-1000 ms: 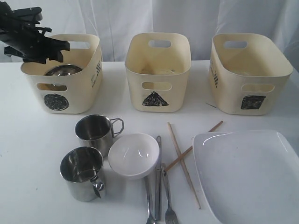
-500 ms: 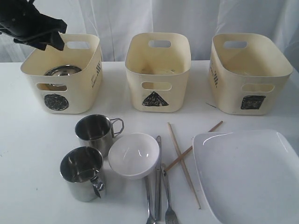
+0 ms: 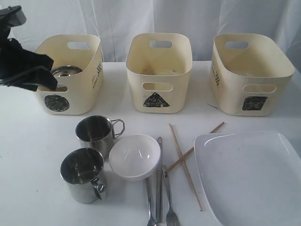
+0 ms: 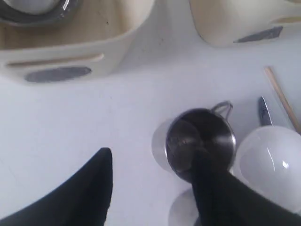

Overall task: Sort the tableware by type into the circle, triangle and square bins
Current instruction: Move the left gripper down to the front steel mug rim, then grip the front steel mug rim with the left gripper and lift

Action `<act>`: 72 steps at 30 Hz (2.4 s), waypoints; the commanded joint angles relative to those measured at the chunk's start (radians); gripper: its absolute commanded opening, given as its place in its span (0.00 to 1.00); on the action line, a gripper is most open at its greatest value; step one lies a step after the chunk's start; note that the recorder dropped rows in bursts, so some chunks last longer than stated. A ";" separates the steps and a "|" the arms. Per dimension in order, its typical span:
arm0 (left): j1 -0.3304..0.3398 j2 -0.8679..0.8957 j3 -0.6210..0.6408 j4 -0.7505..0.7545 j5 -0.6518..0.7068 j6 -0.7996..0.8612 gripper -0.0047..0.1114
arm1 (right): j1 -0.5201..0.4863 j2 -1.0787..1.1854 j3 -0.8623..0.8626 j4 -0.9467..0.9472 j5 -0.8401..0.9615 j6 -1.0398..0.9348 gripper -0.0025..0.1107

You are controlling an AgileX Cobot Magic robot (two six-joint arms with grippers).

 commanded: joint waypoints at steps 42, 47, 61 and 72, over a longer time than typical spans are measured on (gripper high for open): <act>-0.240 0.098 0.275 -0.047 -0.064 0.202 0.62 | 0.000 -0.003 0.006 0.002 -0.005 0.002 0.02; -0.240 0.139 0.275 -0.053 -0.064 0.217 0.62 | 0.000 -0.003 0.006 0.002 -0.005 0.002 0.02; -0.240 0.174 0.263 -0.049 -0.035 0.217 0.09 | 0.000 -0.003 0.006 0.002 -0.005 0.002 0.02; -0.240 0.073 0.173 0.044 0.118 0.152 0.04 | 0.000 -0.003 0.006 0.002 -0.005 0.002 0.02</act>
